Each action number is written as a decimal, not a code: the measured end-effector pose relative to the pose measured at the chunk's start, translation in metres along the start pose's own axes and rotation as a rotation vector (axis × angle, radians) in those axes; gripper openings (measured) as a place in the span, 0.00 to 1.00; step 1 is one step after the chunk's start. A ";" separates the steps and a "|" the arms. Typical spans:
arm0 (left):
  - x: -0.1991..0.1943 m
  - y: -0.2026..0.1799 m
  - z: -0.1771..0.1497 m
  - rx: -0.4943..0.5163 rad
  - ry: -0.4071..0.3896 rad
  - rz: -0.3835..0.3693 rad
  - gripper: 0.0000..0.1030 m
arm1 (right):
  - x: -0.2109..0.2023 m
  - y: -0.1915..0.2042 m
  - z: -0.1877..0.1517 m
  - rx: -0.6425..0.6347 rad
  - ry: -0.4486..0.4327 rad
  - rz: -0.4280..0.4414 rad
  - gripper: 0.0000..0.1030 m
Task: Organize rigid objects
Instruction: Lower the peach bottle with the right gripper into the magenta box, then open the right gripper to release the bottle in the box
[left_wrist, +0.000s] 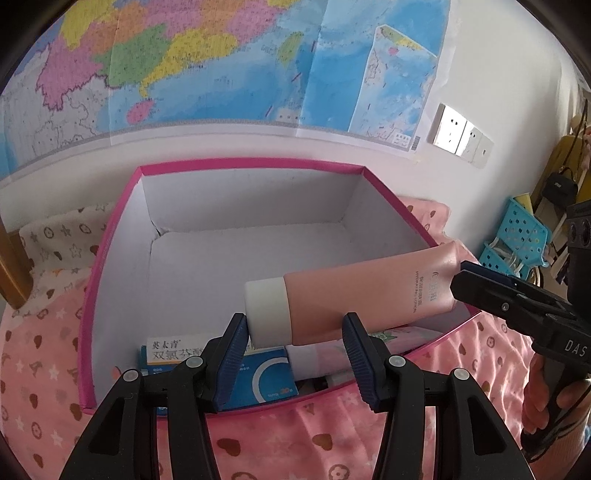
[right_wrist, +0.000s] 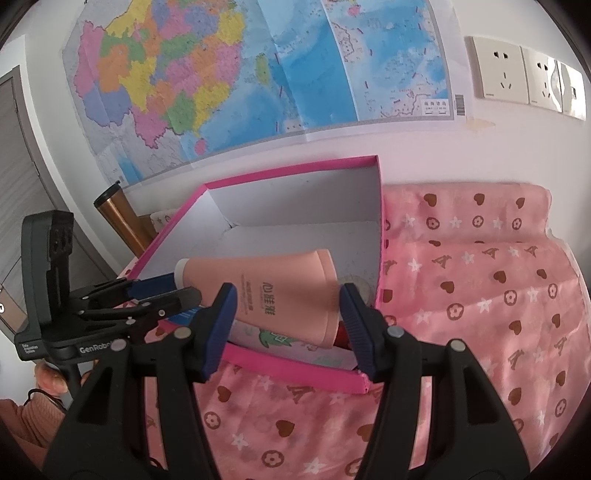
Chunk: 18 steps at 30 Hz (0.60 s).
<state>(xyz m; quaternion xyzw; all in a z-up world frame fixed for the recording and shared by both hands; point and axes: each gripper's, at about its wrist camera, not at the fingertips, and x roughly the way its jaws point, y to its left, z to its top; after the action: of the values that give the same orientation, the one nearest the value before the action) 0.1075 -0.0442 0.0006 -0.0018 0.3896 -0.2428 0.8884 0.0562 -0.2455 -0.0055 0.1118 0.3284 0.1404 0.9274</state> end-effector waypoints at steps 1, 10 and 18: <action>0.002 0.000 0.000 -0.003 0.007 -0.001 0.51 | 0.001 -0.001 0.000 0.004 0.005 -0.003 0.58; 0.013 0.000 0.004 -0.018 0.042 -0.010 0.51 | 0.006 -0.004 0.001 0.023 0.024 -0.033 0.58; 0.022 -0.003 0.009 -0.012 0.073 -0.013 0.50 | 0.007 -0.005 0.005 0.033 0.012 -0.060 0.58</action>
<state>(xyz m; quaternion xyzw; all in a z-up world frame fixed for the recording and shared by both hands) 0.1251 -0.0581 -0.0083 -0.0009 0.4231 -0.2462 0.8720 0.0655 -0.2479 -0.0077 0.1163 0.3395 0.1075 0.9272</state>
